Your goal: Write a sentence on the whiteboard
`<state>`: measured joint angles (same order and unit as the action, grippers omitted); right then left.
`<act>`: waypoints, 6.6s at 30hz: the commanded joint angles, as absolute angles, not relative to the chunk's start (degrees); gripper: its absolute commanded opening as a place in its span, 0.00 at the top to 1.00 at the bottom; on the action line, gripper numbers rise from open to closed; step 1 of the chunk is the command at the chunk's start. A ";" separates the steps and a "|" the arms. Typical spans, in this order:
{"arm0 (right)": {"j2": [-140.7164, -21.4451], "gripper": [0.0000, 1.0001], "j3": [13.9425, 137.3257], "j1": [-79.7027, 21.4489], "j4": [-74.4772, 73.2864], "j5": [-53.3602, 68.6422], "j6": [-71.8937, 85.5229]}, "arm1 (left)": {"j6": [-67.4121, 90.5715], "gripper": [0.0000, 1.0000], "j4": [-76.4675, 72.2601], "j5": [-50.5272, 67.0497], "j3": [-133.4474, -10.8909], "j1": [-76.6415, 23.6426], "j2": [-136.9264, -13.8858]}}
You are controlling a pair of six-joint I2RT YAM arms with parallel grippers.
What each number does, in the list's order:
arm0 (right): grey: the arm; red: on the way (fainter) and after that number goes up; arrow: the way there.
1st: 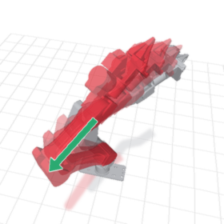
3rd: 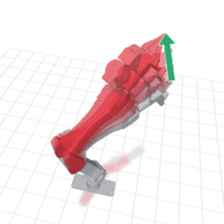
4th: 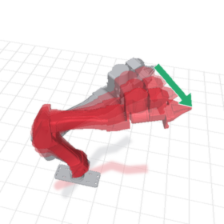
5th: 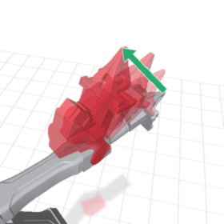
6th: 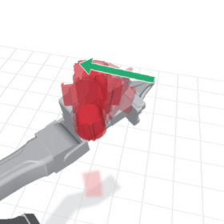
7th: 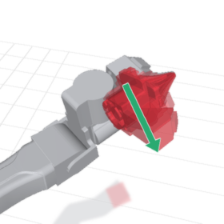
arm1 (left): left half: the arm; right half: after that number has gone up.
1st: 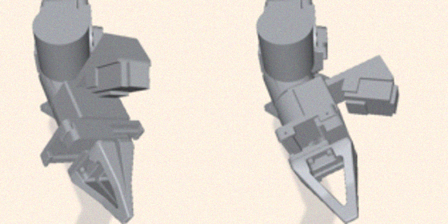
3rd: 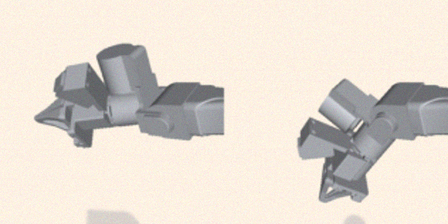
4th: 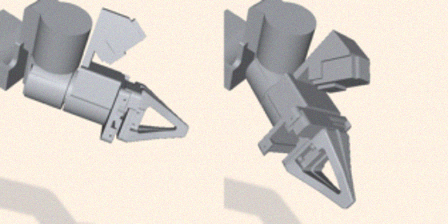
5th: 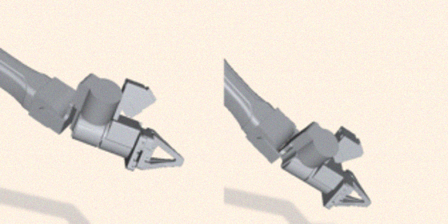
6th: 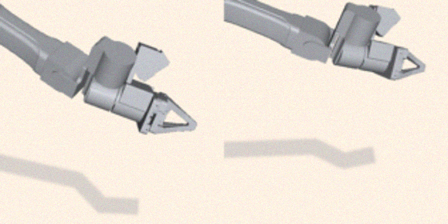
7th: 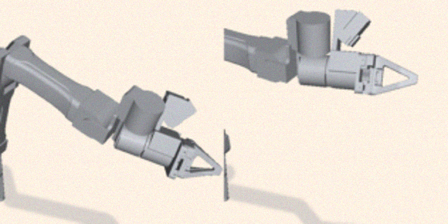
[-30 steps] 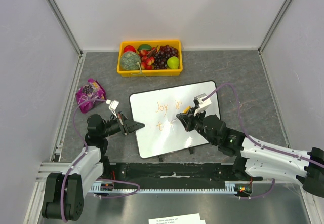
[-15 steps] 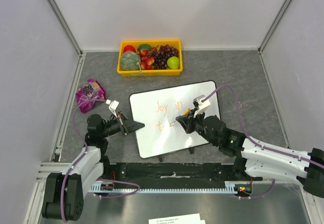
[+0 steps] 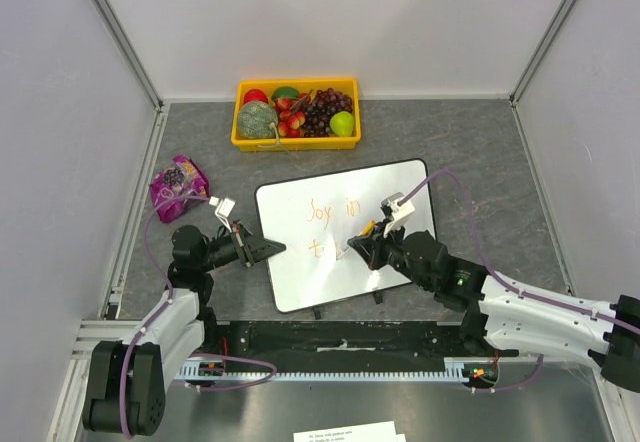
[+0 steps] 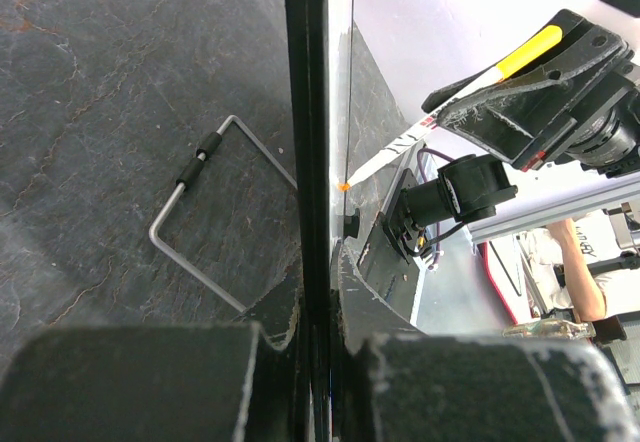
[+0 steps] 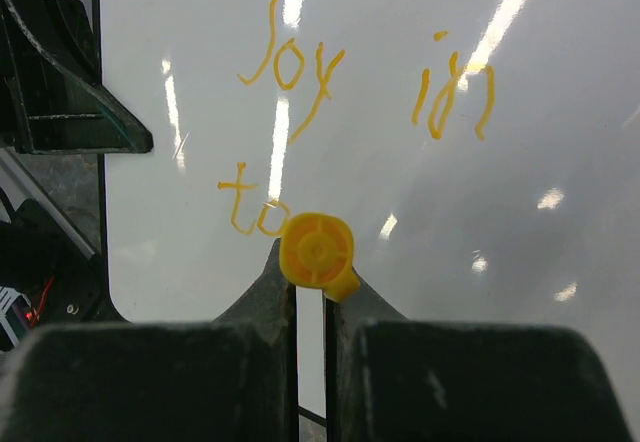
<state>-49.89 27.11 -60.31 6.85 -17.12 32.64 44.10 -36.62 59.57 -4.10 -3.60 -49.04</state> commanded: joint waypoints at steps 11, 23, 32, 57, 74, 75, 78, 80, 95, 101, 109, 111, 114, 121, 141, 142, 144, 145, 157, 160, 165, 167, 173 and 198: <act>-53.43 1.00 25.57 -60.03 7.46 -14.24 33.22 | 38.50 0.98 -37.62 59.76 -2.81 -3.69 -49.13; -49.23 1.00 28.21 -60.03 8.62 -11.96 34.01 | 38.50 0.98 -37.62 59.77 -2.90 -3.60 -49.13; -45.26 1.00 32.25 -59.15 5.63 -14.67 31.56 | 38.50 0.98 -37.62 59.85 -2.81 -3.60 -49.22; -50.80 1.00 30.50 -54.76 8.00 -13.97 32.25 | 38.67 0.98 -37.97 59.85 -2.90 -3.69 -49.83; -49.66 1.00 28.74 -53.00 4.75 -16.61 31.91 | 38.58 0.98 -38.06 59.85 -2.90 -3.69 -49.92; -49.48 1.00 28.74 -52.82 4.57 -16.79 31.82 | 38.67 0.98 -38.06 59.85 -2.90 -3.60 -49.92; -49.31 1.00 28.83 -52.21 4.48 -17.05 31.90 | 38.58 0.98 -37.97 59.77 -2.90 -3.69 -49.83; -49.31 1.00 29.09 -52.03 4.48 -17.14 31.90 | 38.58 0.98 -38.06 59.77 -2.99 -3.60 -49.83; -51.06 1.00 31.11 -51.68 8.26 -15.29 33.22 | 38.58 0.98 -38.06 59.77 -2.90 -3.69 -49.75; -51.15 1.00 31.29 -51.68 9.23 -14.24 33.22 | 38.58 0.98 -38.06 59.77 -2.90 -3.69 -49.92; -52.38 1.00 30.68 -51.68 9.67 -11.08 33.05 | 38.58 0.98 -38.14 59.85 -2.90 -3.60 -49.66; -52.12 1.00 29.97 -51.68 8.97 -10.90 32.78 | 38.58 0.98 -38.06 59.85 -2.81 -3.69 -49.66; -51.24 1.00 28.83 -51.68 7.91 -10.55 32.87 | 38.58 0.98 -38.14 59.85 -2.90 -3.69 -49.66; -50.71 1.00 26.46 -51.68 6.24 -9.49 32.78 | 38.58 0.98 -38.06 59.77 -2.81 -3.60 -49.66; -48.25 1.00 27.95 -51.59 2.81 -14.76 31.56 | 38.67 0.98 -38.14 59.77 -2.81 -3.78 -49.75; -48.08 1.00 28.47 -51.59 2.81 -14.85 31.03 | 38.67 0.98 -38.14 59.85 -2.81 -3.61 -49.83; -47.46 1.00 29.44 -51.50 3.08 -14.68 30.41 | 38.76 0.98 -38.15 59.85 -2.81 -3.60 -49.75; -47.37 1.00 29.97 -51.42 3.25 -14.50 30.06 | 38.67 0.98 -38.14 59.85 -2.81 -3.69 -49.75; -46.05 1.00 32.52 -50.71 5.36 -13.01 29.09 | 38.67 0.98 -38.23 59.85 -2.81 -3.69 -49.75; -46.93 1.00 32.17 -50.54 6.24 -12.66 29.35 | 38.67 0.98 -38.23 59.94 -2.81 -3.60 -49.75; -47.90 1.00 30.24 -50.27 8.61 -12.39 30.32 | 38.67 0.98 -38.23 59.94 -2.73 -3.69 -49.66; -47.99 1.00 29.36 -50.10 9.31 -12.39 30.85 | 38.67 0.98 -38.23 59.85 -2.72 -3.60 -49.48; -48.51 1.00 27.78 -49.83 10.28 -11.43 31.38 | 38.67 0.98 -38.23 60.03 -2.72 -3.69 -49.48; -45.18 1.00 25.84 -48.52 2.90 -17.31 30.41 | 38.67 0.98 -38.23 59.94 -2.81 -3.60 -49.75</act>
